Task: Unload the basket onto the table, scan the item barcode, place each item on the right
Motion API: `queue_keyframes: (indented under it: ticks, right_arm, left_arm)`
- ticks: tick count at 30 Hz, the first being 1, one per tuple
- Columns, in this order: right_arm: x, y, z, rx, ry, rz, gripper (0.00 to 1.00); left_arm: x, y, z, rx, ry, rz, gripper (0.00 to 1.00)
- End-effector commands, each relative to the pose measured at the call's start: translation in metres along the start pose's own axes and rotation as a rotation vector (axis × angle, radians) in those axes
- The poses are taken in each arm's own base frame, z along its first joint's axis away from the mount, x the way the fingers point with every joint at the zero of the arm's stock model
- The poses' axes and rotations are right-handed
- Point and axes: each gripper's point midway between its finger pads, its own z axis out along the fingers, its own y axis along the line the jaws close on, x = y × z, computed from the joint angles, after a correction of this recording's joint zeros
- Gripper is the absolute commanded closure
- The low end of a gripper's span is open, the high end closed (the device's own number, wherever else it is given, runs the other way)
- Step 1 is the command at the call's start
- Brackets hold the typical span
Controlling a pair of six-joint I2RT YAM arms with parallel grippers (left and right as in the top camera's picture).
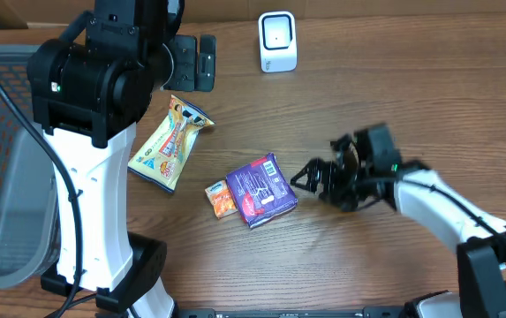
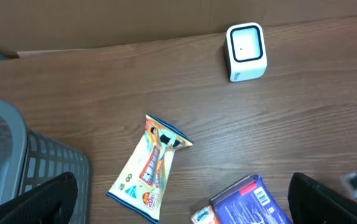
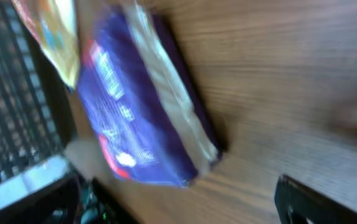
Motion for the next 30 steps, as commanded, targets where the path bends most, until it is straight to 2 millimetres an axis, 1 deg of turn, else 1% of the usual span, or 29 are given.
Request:
queue_keyframes:
  ticks: [1, 4, 5, 8, 10, 15, 16, 18, 25, 28, 30]
  right_arm:
    - [0.025, -0.014, 0.012, -0.069, 0.035, 0.177, 0.00]
    - [0.027, -0.032, 0.018, -0.041, -0.012, 0.241, 0.00]
    - [0.026, -0.034, 0.019, -0.043, -0.026, 0.251, 0.00]
    - [0.024, -0.022, 0.025, -0.082, -0.050, 0.234, 0.00]
    - [0.024, -0.014, 0.033, -0.073, -0.069, 0.247, 0.00]
    - [0.033, -0.012, 0.052, 0.020, -0.135, 0.285, 0.00]
    - [0.033, -0.009, 0.056, 0.031, -0.170, 0.283, 0.00]
    - [0.029, -0.006, 0.059, 0.034, -0.208, 0.274, 0.00]
    - [0.012, -0.024, 0.059, 0.102, -0.324, 0.318, 0.00]
    - [0.004, -0.033, 0.056, 0.127, -0.389, 0.387, 0.05]
    - [0.002, -0.035, 0.056, 0.132, -0.402, 0.395, 0.15]
  left_arm:
    - [0.000, -0.001, 0.005, 0.003, 0.012, 0.011, 0.00]
    - [0.000, -0.001, 0.005, 0.003, 0.012, 0.012, 0.00]
    - [0.000, -0.001, 0.005, 0.003, 0.012, 0.012, 0.00]
    - [0.000, -0.001, 0.005, 0.003, 0.012, 0.011, 0.00]
    - [0.000, -0.001, 0.005, 0.003, 0.012, 0.012, 0.01]
    - [0.000, -0.001, 0.005, 0.003, 0.012, 0.012, 0.00]
    - [0.000, -0.001, 0.005, 0.003, 0.012, 0.012, 0.00]
    - [0.000, -0.001, 0.005, 0.003, 0.012, 0.012, 0.01]
    - [0.000, -0.001, 0.005, 0.003, 0.012, 0.012, 0.00]
    - [0.000, -0.001, 0.005, 0.003, 0.012, 0.011, 0.00]
    - [0.000, -0.001, 0.005, 0.003, 0.012, 0.012, 0.00]
